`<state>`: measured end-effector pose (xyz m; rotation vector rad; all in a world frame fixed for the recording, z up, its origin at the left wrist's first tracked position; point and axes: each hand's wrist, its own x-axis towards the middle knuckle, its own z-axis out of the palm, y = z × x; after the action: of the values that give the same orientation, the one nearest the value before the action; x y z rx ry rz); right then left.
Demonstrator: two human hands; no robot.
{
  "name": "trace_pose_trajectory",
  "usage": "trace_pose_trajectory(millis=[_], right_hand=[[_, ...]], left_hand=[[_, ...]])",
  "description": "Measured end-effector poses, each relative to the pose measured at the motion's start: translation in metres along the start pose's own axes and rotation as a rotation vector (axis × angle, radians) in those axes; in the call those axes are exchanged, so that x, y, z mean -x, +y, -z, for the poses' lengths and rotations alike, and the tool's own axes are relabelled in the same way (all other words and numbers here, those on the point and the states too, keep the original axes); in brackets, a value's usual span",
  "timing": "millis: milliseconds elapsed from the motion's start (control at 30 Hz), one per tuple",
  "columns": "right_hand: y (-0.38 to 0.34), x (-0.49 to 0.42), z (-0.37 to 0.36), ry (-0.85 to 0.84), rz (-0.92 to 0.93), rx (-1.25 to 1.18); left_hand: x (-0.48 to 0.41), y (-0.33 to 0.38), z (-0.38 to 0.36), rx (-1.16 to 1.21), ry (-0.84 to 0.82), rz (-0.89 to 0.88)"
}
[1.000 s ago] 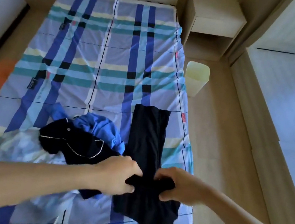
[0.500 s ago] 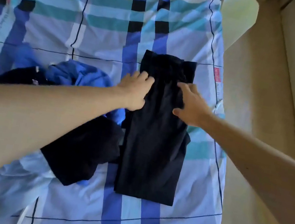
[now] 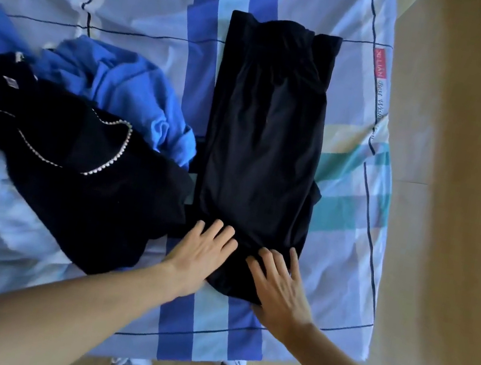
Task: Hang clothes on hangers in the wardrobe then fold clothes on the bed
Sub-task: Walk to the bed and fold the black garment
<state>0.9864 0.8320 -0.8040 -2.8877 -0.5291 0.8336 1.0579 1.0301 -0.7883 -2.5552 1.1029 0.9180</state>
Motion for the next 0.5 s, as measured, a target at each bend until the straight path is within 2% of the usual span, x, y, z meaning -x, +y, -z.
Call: trace_pose_trajectory(millis=[100,167,233,267,367,433,500], right_hand=[[0.001,-0.010,0.008,0.132,0.012,-0.003],[0.003,-0.020,0.016,0.169,-0.020,-0.022],[0.004,-0.029,0.029,0.150,-0.068,-0.070],[0.005,-0.032,0.037,0.123,-0.092,-0.104],[0.006,-0.035,0.067,-0.091,-0.125,-0.165],[0.004,-0.030,0.083,-0.228,-0.123,-0.207],[-0.002,-0.021,0.095,-0.433,-0.079,-0.255]], left_hand=[[-0.008,0.002,0.006,-0.003,0.033,-0.004],[-0.012,-0.004,0.015,0.020,0.110,-0.001],[-0.019,-0.015,0.027,0.200,0.130,0.026],[-0.022,-0.023,0.033,0.325,0.084,0.058],[-0.025,-0.040,0.046,0.545,-0.081,0.061],[-0.019,-0.040,0.052,0.556,-0.203,0.000],[-0.005,-0.027,0.058,0.508,-0.332,-0.069]])
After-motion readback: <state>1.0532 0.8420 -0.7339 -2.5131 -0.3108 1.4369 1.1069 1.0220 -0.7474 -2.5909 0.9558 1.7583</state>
